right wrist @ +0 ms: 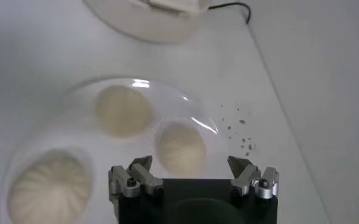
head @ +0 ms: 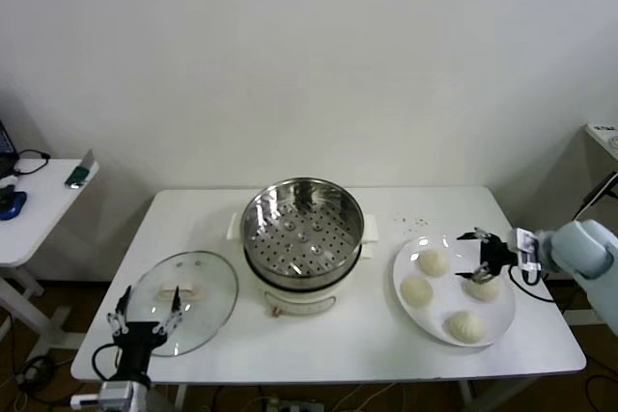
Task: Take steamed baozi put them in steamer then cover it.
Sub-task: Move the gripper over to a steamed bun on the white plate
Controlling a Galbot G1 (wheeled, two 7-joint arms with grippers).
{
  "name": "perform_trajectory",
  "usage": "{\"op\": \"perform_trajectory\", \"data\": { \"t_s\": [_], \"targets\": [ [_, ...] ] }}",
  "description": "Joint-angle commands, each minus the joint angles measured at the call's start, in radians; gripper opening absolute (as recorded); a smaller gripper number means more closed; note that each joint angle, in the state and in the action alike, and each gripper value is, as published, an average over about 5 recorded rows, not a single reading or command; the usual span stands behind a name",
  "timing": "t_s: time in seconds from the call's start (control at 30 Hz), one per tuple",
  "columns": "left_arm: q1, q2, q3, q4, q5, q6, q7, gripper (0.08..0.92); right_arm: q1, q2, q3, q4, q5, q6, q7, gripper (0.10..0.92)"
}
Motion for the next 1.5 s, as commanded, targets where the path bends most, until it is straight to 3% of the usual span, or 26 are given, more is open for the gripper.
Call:
{"op": "perform_trajectory", "data": {
  "t_s": [0.03, 0.77, 1.3, 1.5],
  "targets": [
    [-0.001, 0.004, -0.001, 0.006, -0.004, 0.002, -0.005, 0.823, 0.494, 0.02, -0.519, -0.21, -0.032, -0.017, -0.133, 0.823],
    [-0.018, 0.024, -0.012, 0.02, -0.007, 0.023, -0.01, 0.823, 0.51, 0.348, -0.641, -0.495, -0.064, 0.001, -0.125, 0.823],
    [-0.019, 0.029, -0.015, 0.037, 0.001, 0.025, -0.019, 0.823, 0.494, 0.392, -0.668, -0.542, -0.078, 0.016, -0.131, 0.82],
    [-0.019, 0.03, -0.014, 0.038, 0.003, 0.027, -0.021, 0.823, 0.493, 0.387, -0.667, -0.541, -0.083, 0.024, -0.134, 0.748]
  ]
}}
